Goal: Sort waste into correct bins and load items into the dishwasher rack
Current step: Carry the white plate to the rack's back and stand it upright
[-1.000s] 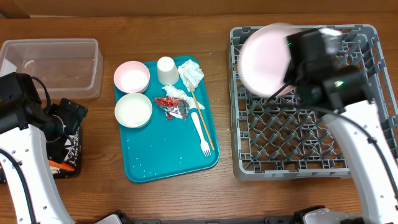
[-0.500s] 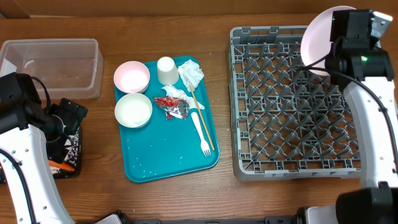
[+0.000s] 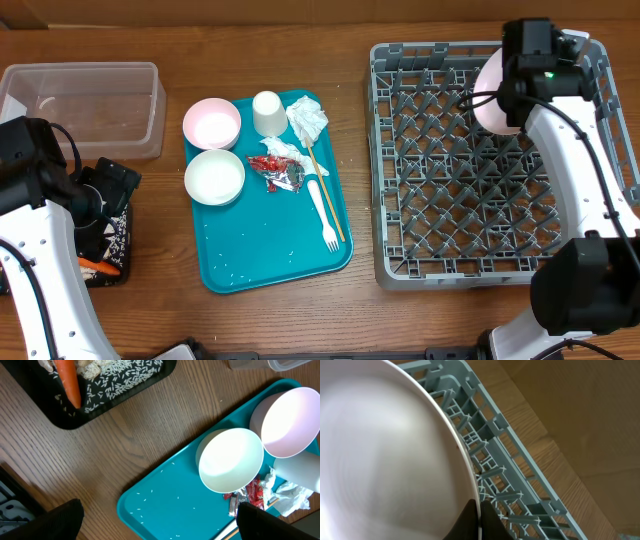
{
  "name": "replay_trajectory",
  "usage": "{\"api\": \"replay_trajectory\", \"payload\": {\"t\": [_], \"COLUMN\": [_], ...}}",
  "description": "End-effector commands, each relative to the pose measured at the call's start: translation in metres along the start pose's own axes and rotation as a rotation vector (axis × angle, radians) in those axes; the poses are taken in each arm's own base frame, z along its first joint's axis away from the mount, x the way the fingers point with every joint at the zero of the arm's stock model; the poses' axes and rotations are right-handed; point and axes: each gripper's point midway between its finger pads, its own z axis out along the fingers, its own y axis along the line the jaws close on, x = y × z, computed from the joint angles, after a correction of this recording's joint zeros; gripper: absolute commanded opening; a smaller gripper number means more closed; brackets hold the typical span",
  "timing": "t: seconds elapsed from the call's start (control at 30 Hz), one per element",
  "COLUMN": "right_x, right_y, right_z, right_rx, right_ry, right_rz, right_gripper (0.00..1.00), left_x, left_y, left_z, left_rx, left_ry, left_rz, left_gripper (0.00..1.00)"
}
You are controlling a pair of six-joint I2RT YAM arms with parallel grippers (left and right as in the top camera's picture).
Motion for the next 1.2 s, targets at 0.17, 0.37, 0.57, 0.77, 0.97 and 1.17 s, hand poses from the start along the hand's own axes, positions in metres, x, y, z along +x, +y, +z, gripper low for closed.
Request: {"api": "replay_trajectory", "payload": {"t": [0.17,0.37,0.57,0.77,0.97,1.17], "right_x": [-0.016,-0.032,-0.037,-0.034,-0.029,-0.018], "right_y": [0.005,-0.031,-0.039,-0.025,-0.016,-0.010], "right_z": [-0.029,-0.033,-0.033,-0.027,-0.023,-0.013], "right_rx": [0.061,0.259,0.295,0.220,0.181,0.189], "right_ry": [-0.101,-0.179,-0.197,-0.175,-0.155,-0.139], "right_rz": [-0.020,0.025,0.052,0.049,0.037,0.006], "right_gripper": [0.04,0.04,0.04,0.04,0.04,0.04], "left_x": [-0.003,-0.003,-0.003,-0.002,-0.003,-0.003], "left_y": [-0.003,-0.003,-0.003,-0.003,-0.003,-0.003], "left_z": [-0.005,-0.005,-0.005,-0.005,-0.005,-0.005], "left_rx": [0.018,0.018,0.018,0.018,0.019,0.019], "left_ry": [-0.012,-0.012,-0.012,-0.011,-0.012,-0.012], "left_rz": [-0.002,-0.002,-0.001,-0.002,-0.002,-0.002], "left_gripper": [1.00,1.00,1.00,1.00,1.00,1.00]}}
